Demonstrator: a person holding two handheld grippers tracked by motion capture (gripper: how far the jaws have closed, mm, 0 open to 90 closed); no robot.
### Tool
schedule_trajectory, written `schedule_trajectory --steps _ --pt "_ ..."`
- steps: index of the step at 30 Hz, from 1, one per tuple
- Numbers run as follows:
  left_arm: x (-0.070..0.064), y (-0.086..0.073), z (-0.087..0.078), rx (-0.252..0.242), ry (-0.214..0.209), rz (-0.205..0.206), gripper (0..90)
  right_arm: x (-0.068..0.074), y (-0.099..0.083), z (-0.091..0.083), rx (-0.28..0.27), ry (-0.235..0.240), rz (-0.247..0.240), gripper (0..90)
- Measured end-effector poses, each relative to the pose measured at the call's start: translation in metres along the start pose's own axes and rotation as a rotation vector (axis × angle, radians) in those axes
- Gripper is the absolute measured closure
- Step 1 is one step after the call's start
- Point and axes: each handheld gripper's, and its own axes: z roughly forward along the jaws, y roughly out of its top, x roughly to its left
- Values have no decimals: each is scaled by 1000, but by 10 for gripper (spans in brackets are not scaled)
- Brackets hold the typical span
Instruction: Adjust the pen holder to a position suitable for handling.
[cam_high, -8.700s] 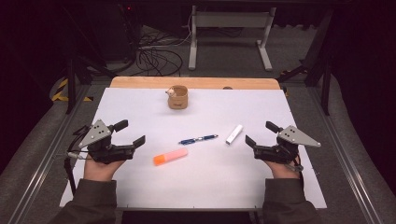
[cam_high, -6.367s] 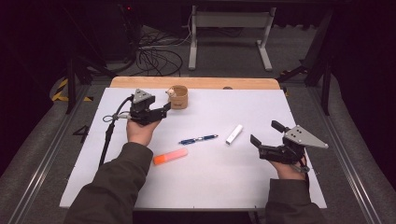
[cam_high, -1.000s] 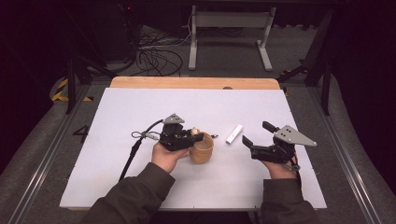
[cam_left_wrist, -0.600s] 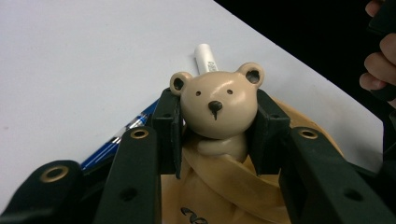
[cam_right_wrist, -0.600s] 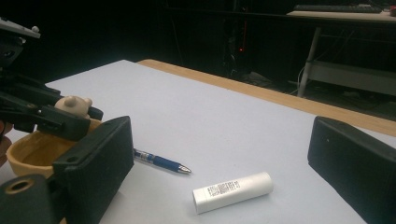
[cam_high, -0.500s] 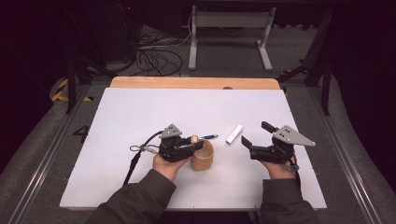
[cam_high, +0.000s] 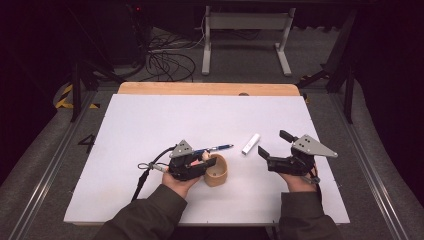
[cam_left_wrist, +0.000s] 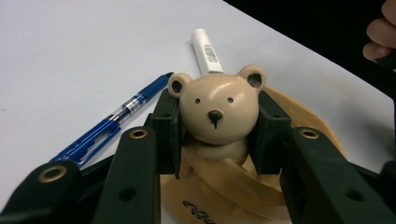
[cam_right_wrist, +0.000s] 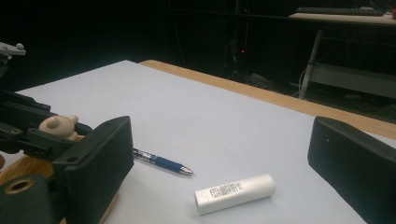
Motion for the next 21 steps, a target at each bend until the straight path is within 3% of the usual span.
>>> schedule_trajectory --steps 6,9,13,21 --pt "0 0 -1 2 6 7 578 2 0 1 4 3 -5 77" --pt "2 2 -6 -6 17 19 481 2 0 2 6 4 -5 77" --pt "3 5 -16 -34 25 34 429 3 -1 3 12 6 -9 77" --pt "8 11 -37 -68 71 148 289 3 -3 8 21 9 -6 77"
